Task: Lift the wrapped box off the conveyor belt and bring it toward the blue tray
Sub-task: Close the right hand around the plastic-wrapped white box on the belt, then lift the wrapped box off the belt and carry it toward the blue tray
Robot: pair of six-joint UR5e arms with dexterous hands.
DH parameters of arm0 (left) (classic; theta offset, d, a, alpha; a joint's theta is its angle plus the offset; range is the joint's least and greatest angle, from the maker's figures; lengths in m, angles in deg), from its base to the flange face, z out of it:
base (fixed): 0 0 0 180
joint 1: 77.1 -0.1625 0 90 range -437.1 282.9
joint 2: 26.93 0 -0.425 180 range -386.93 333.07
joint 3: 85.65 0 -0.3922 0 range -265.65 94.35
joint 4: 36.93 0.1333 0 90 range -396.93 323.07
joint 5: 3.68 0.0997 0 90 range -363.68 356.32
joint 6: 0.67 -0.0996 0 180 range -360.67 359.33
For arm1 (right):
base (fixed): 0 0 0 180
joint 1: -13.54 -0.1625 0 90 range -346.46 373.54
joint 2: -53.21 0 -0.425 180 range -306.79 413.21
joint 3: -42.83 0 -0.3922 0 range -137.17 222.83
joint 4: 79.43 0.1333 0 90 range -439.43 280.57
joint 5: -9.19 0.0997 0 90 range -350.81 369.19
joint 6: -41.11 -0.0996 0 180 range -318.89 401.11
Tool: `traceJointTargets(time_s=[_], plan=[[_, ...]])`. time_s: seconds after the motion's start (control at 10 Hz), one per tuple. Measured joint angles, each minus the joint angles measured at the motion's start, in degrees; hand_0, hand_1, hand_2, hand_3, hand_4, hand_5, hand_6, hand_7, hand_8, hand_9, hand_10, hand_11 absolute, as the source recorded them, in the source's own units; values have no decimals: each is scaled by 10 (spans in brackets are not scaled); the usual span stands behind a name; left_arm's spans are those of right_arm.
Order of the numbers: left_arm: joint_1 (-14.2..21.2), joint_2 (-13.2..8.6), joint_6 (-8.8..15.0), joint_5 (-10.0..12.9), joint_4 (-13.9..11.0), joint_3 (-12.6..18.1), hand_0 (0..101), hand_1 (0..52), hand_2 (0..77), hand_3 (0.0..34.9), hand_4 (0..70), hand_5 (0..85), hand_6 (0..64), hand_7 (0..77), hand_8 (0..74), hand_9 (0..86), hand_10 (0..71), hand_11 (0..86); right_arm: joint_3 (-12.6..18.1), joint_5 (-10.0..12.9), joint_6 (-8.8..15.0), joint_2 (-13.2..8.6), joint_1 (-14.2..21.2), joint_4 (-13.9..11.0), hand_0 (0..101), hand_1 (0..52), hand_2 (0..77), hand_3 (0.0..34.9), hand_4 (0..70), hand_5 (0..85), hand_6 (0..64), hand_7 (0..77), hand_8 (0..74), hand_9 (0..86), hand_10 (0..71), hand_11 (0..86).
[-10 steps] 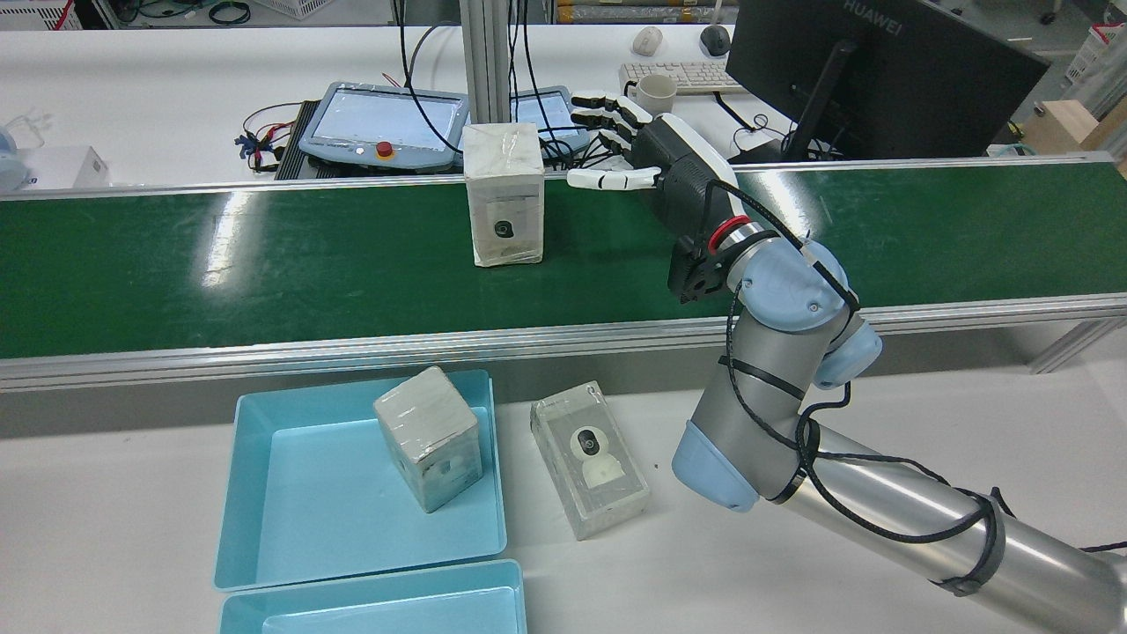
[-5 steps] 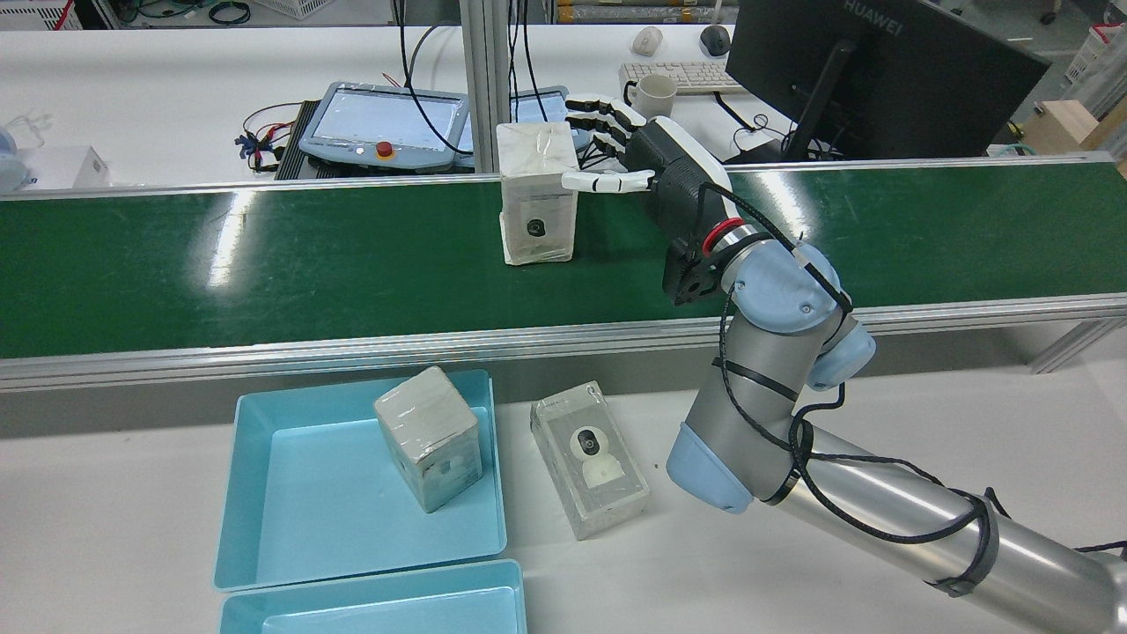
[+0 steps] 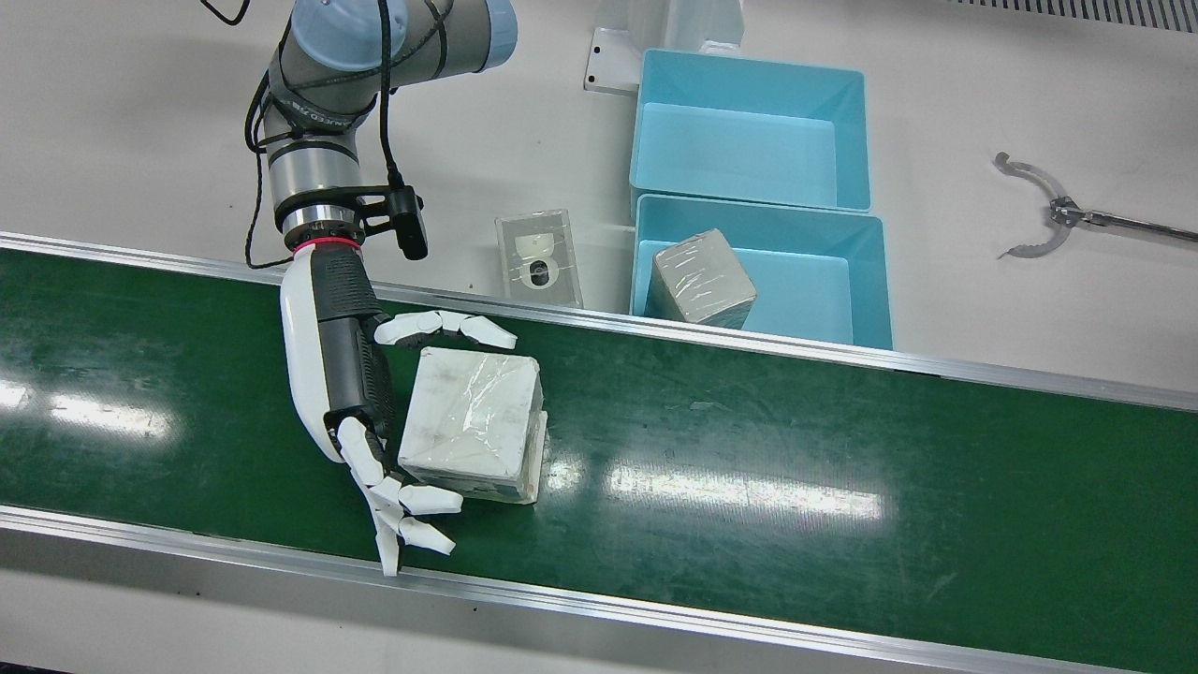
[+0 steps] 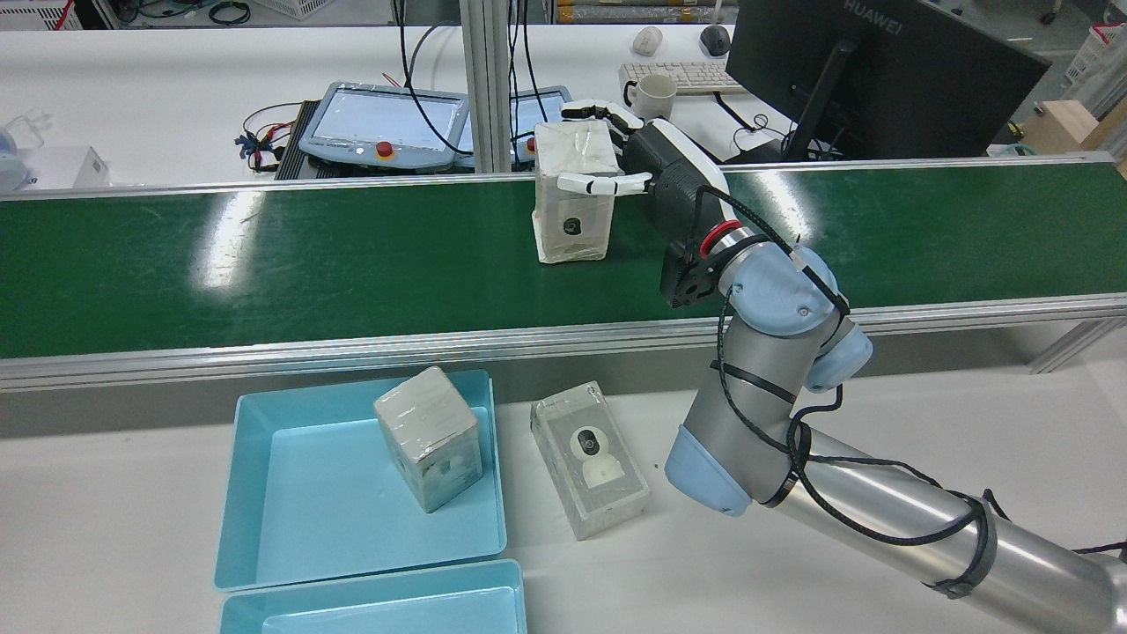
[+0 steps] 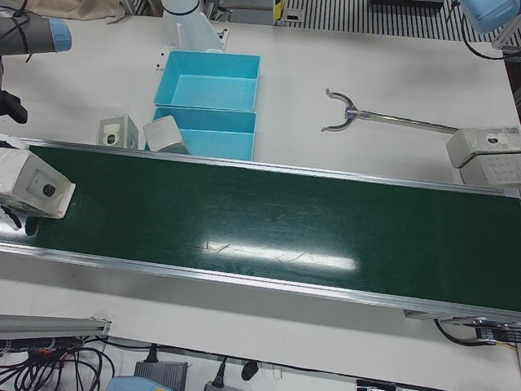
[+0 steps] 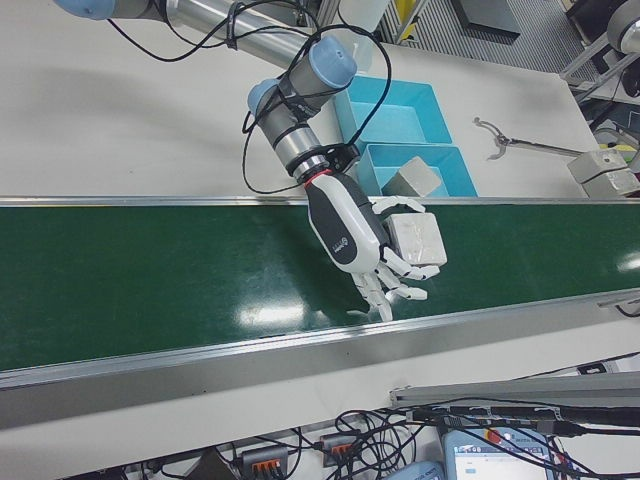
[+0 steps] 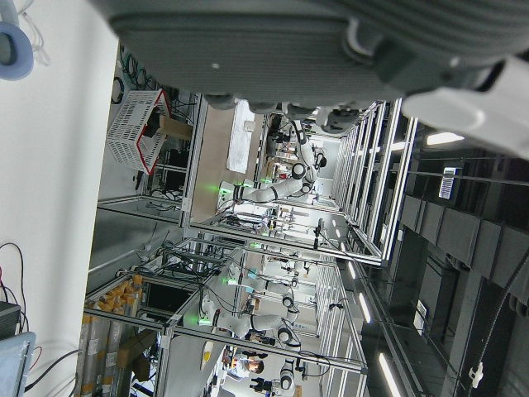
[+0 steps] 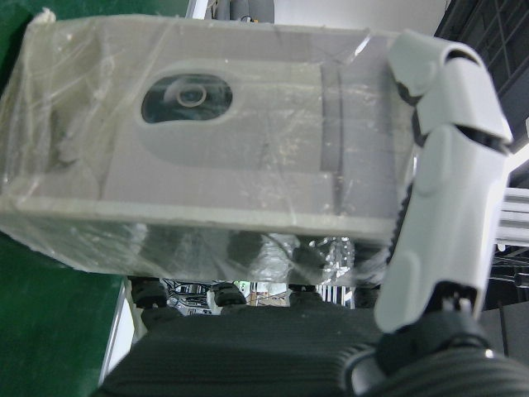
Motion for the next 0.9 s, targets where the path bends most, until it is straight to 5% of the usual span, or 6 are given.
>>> traceJointTargets(time_s=[0.3,0.4,0.5,0.6,0.7,0.9], plan=[[0,0,0,0,0,0,0,0,11,0,5,5,5,5,0,0,5,0,-2,0,-2,0,0,9,451,120,322,313,180,327,44,300,11,93,153,191],[0,0,0,0,0,0,0,0,11,0,5,5,5,5,0,0,5,0,1,0,-5,0,0,12,458,93,349,301,213,376,169,409,196,235,251,305],[0,0,0,0,0,0,0,0,11,0,5,5,0,5,0,5,0,0,9,0,-6,0,0,19,458,87,355,301,213,376,180,420,284,316,295,327],[0,0,0,0,0,0,0,0,11,0,0,5,5,5,5,0,5,0,23,0,-6,0,2,27,458,87,355,301,213,376,180,420,284,316,295,327],[0,0,0,0,0,0,0,0,11,0,0,5,5,5,5,0,5,0,47,3,-5,0,6,33,440,65,360,304,218,382,202,436,295,458,365,355],[0,0,0,0,0,0,0,0,5,0,5,5,5,5,5,0,0,0,114,30,2,0,40,36,447,65,360,315,284,442,218,442,251,404,415,387]])
